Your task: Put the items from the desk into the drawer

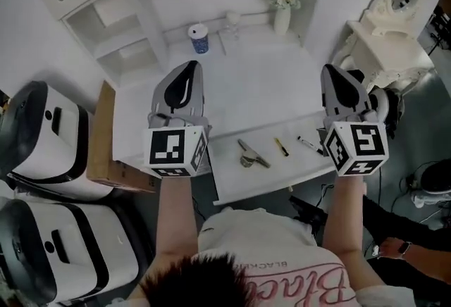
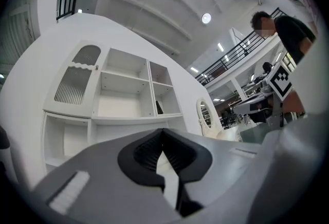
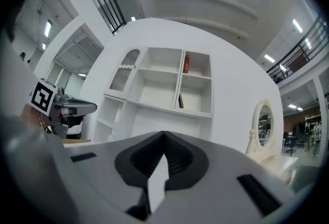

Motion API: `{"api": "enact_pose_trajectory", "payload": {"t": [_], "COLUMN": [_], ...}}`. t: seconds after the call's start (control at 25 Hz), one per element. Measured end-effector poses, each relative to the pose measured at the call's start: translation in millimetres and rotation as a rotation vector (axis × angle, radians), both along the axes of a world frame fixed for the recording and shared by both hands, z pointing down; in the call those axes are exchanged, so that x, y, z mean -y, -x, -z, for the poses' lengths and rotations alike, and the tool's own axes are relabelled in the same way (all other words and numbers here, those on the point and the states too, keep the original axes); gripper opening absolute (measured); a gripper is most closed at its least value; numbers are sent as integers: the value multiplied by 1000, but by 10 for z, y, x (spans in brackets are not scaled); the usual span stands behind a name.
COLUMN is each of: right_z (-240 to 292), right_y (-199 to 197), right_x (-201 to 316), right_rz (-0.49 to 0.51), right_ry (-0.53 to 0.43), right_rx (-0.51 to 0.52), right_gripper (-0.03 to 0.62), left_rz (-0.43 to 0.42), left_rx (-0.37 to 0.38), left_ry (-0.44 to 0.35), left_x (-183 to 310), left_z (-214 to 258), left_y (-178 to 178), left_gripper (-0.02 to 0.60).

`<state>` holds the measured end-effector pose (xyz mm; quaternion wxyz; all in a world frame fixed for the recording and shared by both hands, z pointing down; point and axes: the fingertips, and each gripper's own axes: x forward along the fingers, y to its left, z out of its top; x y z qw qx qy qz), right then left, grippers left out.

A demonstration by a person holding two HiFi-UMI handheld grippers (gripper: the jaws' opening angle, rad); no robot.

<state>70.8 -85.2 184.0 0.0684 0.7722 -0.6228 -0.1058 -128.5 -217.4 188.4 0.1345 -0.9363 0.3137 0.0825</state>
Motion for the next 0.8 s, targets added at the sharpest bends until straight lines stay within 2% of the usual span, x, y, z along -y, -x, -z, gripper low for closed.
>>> {"api": "enact_pose_trajectory", "payload": {"t": [0.8], "right_z": [-62], "right_y": [35], "right_x": [-27], "right_rz": [5], "right_ry": [21], "right_rx": [-10], "right_gripper": [6], "left_rz": [-6], "left_rx": [0], "left_ry": [2], "left_x": [-46], "left_z": [-12], "left_y": [-21], "left_gripper": [8]}}
